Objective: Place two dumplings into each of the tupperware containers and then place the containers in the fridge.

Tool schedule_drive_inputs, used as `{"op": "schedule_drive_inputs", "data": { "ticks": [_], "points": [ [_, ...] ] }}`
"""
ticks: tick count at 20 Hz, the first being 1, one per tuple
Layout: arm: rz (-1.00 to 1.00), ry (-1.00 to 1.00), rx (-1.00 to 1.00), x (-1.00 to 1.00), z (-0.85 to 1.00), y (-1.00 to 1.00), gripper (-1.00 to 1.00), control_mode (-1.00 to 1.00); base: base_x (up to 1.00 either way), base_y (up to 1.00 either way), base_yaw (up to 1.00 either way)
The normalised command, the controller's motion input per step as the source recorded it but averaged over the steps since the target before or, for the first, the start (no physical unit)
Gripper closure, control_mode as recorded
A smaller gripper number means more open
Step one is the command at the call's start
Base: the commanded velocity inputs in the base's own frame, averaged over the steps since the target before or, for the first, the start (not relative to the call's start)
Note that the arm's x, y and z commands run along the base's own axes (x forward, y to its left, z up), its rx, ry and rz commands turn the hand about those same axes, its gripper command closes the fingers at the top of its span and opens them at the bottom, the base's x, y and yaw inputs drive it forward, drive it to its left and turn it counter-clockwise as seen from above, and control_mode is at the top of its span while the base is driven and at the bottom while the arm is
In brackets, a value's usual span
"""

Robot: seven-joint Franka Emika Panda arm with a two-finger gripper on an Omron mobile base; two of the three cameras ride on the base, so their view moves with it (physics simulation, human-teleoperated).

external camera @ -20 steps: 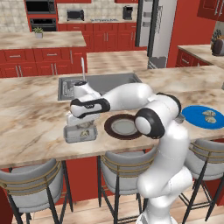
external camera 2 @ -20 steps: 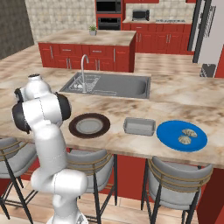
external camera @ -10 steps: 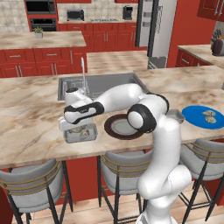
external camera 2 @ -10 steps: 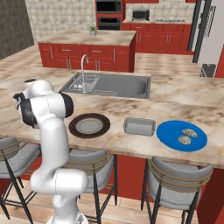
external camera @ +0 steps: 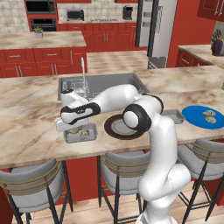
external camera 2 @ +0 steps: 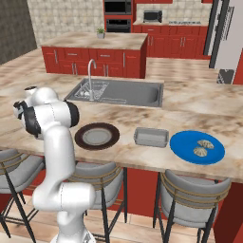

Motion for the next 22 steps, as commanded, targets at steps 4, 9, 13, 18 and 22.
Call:
{"op": "schedule_drive_inputs", "data": {
  "ticks": [4,9,13,18,22],
  "points": [
    [0.0,0.0,0.0,0.01,-0.23,-0.02,-1.0,-1.0,0.0,0.0,0.0],
    [0.0,0.0,0.0,0.0,-0.03,0.0,-1.0,-1.0,0.0,0.0,0.0],
    [0.0,0.0,0.0,0.0,0.0,0.0,-1.0,-1.0,0.0,0.0,0.0],
    [0.0,0.0,0.0,-0.02,0.0,0.0,-1.0,-1.0,0.0,0.0,0.0],
    [0.0,0.0,0.0,-0.24,0.23,0.0,-1.0,-1.0,0.0,0.0,0.0]
  ]
}}
